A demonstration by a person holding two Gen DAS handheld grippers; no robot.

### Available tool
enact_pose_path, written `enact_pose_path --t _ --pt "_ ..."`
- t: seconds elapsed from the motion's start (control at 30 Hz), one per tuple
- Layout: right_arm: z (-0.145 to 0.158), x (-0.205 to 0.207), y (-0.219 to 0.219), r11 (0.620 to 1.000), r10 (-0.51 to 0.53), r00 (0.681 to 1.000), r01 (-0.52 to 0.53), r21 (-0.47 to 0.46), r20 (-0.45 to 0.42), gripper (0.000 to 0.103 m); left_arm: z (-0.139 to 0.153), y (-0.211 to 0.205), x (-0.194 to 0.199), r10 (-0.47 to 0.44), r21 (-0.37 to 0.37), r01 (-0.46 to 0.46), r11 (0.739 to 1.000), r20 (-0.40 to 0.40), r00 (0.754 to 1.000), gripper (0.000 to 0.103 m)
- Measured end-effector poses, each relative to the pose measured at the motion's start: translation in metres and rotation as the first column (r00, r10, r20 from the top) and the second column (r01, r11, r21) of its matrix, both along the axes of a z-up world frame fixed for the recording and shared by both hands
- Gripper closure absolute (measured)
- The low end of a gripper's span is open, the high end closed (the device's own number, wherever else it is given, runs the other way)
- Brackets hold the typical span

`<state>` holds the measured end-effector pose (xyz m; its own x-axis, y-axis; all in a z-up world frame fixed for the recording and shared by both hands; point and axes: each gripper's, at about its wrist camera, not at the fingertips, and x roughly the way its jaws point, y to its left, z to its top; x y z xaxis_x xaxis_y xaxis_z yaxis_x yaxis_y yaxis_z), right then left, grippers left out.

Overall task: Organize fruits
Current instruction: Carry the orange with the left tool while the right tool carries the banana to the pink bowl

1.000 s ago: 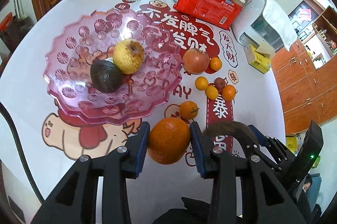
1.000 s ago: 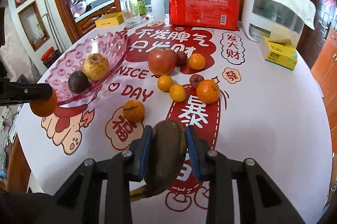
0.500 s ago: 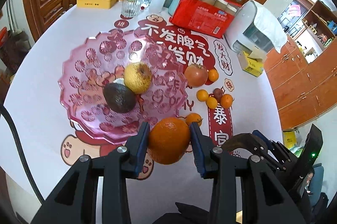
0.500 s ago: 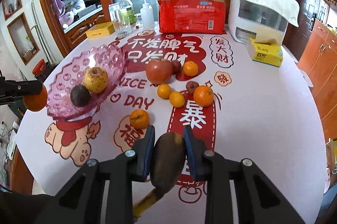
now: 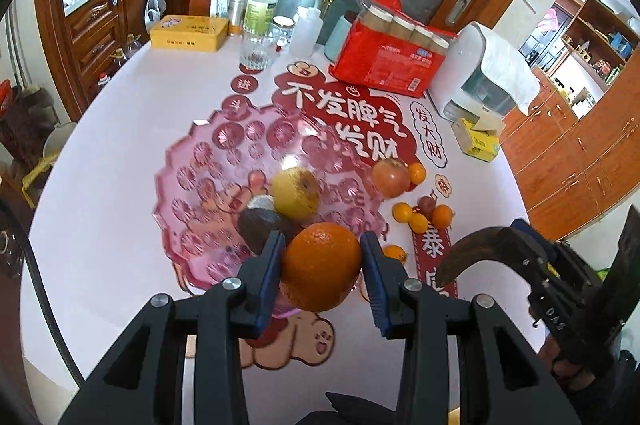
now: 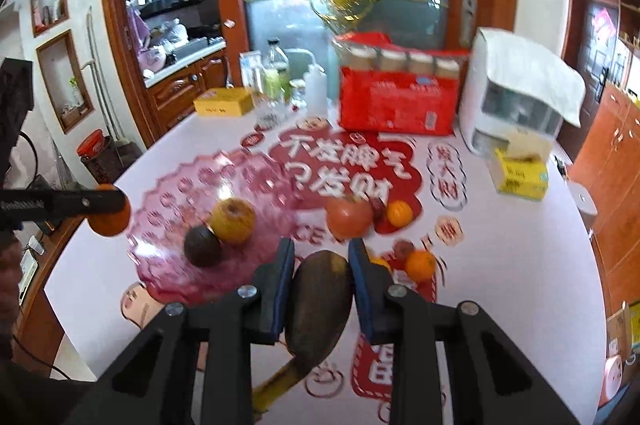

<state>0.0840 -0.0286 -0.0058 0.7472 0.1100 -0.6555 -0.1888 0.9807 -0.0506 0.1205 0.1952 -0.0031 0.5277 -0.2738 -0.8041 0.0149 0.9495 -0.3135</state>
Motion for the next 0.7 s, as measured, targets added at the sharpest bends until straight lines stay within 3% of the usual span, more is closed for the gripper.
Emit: enact_pose_path --t 0.33,0.7 --pt "0.016 0.036 0.070 0.996 0.087 0.996 -0.088 0.033 0.022 0.075 -0.005 0.055 0.028 0.014 0.022 -0.014 1.000 0.011 1.000 0.066" --pt "-0.011 0.069 0.146 0.977 0.203 0.977 -0.198 0.082 -0.066 0.075 -0.031 0.105 0.065 0.016 0.008 -0.016 1.000 -0.005 1.000 0.066"
